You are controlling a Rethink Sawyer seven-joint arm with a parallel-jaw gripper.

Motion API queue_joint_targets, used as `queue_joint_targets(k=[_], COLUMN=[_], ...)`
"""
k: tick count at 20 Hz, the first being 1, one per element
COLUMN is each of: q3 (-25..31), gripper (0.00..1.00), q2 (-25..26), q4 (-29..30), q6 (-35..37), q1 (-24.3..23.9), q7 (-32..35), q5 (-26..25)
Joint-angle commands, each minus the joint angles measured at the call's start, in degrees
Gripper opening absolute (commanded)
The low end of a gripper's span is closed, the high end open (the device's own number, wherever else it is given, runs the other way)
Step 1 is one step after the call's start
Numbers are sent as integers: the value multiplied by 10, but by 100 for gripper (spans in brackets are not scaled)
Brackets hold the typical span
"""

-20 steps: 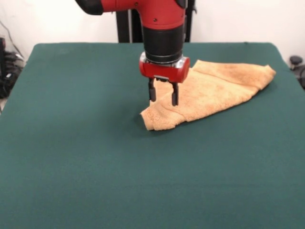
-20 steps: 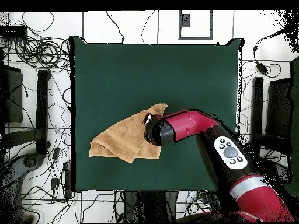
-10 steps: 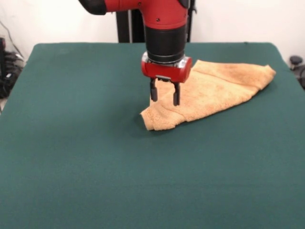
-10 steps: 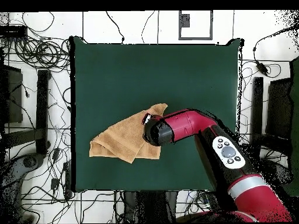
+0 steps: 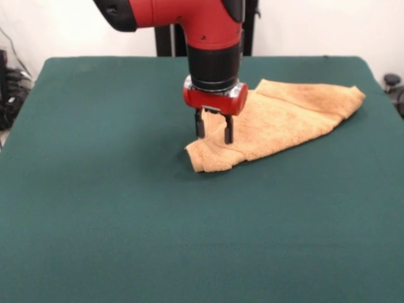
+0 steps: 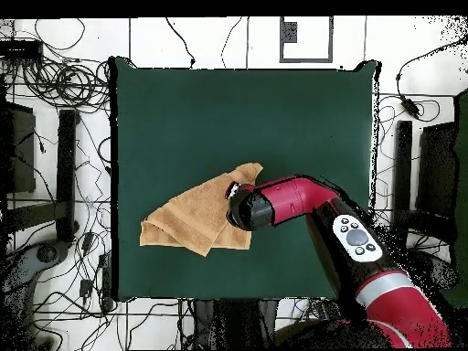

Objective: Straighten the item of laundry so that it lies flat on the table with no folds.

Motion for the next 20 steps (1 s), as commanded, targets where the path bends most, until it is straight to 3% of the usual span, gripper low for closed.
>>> queue_joint_targets(k=[1,20], q3=[-11,-26], gripper=[100,100], q2=[26,18], q4=[-33,-35], q6=[-34,-35], q1=[25,40], q7=[-43,-40], q5=[-40,-38])
